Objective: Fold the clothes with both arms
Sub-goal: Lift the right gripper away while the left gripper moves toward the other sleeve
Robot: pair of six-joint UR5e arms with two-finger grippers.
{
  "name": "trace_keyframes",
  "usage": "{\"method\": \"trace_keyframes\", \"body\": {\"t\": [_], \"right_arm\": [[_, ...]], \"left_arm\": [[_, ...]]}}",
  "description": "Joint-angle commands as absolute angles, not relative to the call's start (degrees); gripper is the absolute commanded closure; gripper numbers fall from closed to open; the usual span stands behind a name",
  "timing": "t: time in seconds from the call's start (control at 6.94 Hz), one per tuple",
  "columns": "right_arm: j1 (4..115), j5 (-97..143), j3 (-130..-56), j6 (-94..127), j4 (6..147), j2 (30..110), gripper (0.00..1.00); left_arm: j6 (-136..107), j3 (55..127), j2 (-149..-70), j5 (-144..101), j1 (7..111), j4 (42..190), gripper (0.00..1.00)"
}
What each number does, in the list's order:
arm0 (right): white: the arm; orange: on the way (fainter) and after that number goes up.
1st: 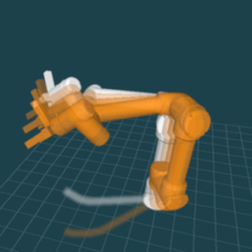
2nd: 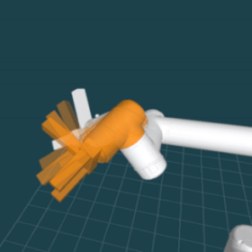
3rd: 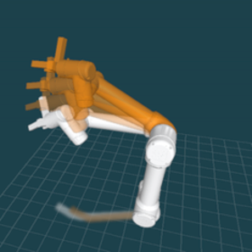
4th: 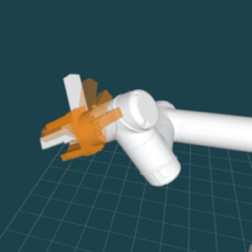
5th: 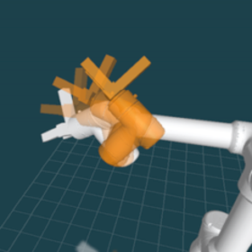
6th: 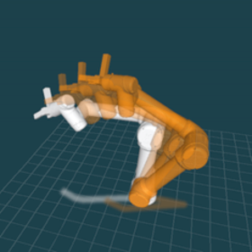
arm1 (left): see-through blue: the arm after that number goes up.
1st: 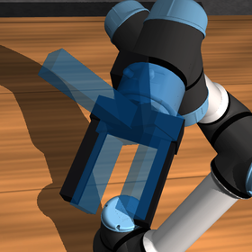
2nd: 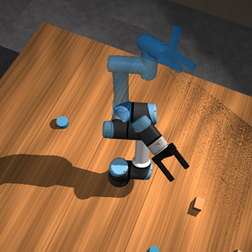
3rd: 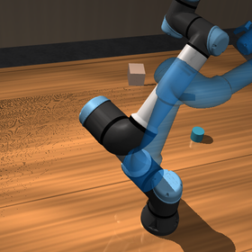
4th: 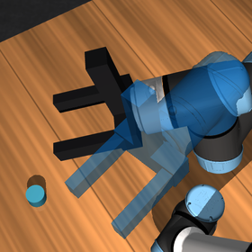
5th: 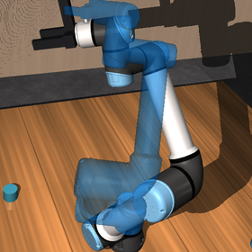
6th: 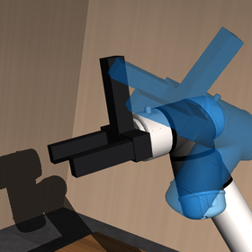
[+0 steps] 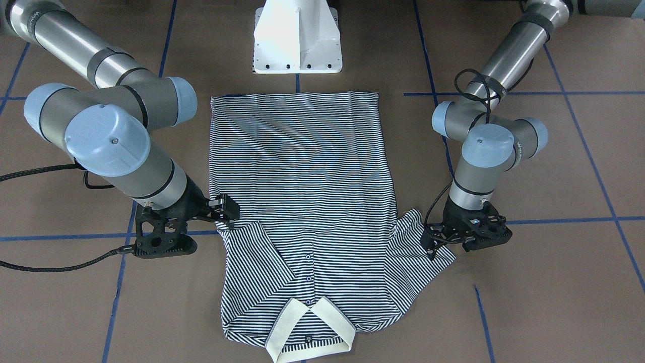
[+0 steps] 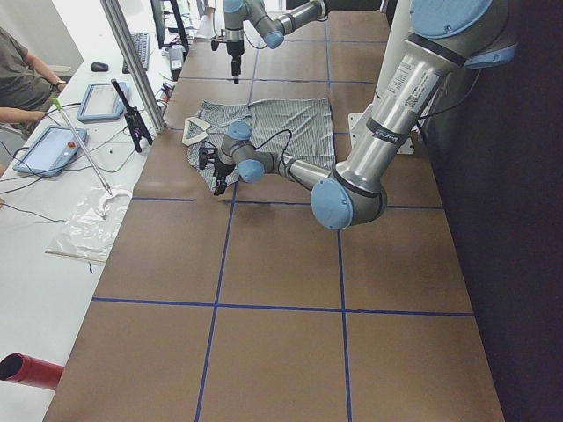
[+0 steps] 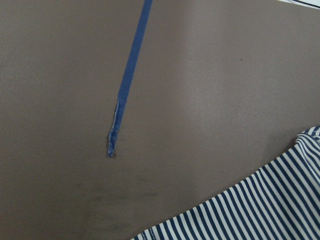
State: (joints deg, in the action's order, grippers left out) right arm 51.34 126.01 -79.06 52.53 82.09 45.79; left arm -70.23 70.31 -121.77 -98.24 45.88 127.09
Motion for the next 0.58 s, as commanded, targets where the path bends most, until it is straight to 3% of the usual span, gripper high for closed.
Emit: {"method": "trace_keyframes", "body": {"t": [0.0,0.14,0.29,0.43], "right_arm": [[51.3,125.9,-79.0,52.5,82.1,45.8,0.0],[51.3,125.9,-79.1,52.5,82.1,45.9,0.0],[51.3,125.9,-79.0,52.5,82.1,45.9,0.0],[51.3,125.9,-79.0,52.6,82.1,45.9,0.0]], "left_arm": [[-70.1,69.0,-122.1,-97.0,45.2,127.2,0.03],[-70.1,69.1,-122.1,-97.0,44.9,127.2,0.04],[-70.2,69.1,-122.4,-97.0,45.0,127.2,0.11],[-70.3,69.1,-122.4,-97.0,44.9,127.2,0.33]]}}
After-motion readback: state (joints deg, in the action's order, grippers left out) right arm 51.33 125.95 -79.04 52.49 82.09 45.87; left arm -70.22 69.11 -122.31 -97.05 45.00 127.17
